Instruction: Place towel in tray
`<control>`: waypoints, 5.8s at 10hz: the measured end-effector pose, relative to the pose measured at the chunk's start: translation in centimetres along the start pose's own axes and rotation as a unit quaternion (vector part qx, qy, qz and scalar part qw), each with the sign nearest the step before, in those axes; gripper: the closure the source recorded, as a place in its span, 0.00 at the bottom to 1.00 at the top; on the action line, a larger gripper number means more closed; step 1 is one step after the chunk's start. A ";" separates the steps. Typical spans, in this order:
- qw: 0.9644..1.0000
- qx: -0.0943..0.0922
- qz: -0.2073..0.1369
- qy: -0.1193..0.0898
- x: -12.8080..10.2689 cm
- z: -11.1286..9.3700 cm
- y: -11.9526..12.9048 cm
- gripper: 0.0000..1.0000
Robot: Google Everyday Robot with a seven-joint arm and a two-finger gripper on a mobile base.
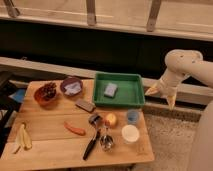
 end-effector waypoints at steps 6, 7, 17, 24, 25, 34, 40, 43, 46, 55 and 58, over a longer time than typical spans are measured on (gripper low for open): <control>1.000 -0.002 -0.004 0.000 0.1 -0.1 0.1 0.20; 1.000 -0.012 -0.018 0.001 0.2 -0.3 0.6 0.20; 0.977 -0.142 -0.161 0.011 6.4 -5.9 13.3 0.20; 0.968 -0.164 -0.188 -0.003 6.3 -4.0 18.3 0.20; 0.963 -0.175 -0.203 -0.013 6.8 -4.5 20.9 0.20; 0.943 -0.227 -0.240 -0.048 9.0 -6.8 28.8 0.20; 0.912 -0.257 -0.308 -0.082 12.5 -6.3 37.4 0.20; 0.903 -0.277 -0.321 -0.067 14.1 -5.7 41.8 0.20; 0.903 -0.278 -0.321 -0.066 14.0 -5.8 41.9 0.20; 0.893 -0.297 -0.331 -0.059 18.5 2.5 50.1 0.20; 0.894 -0.301 -0.327 -0.047 19.4 4.7 50.8 0.20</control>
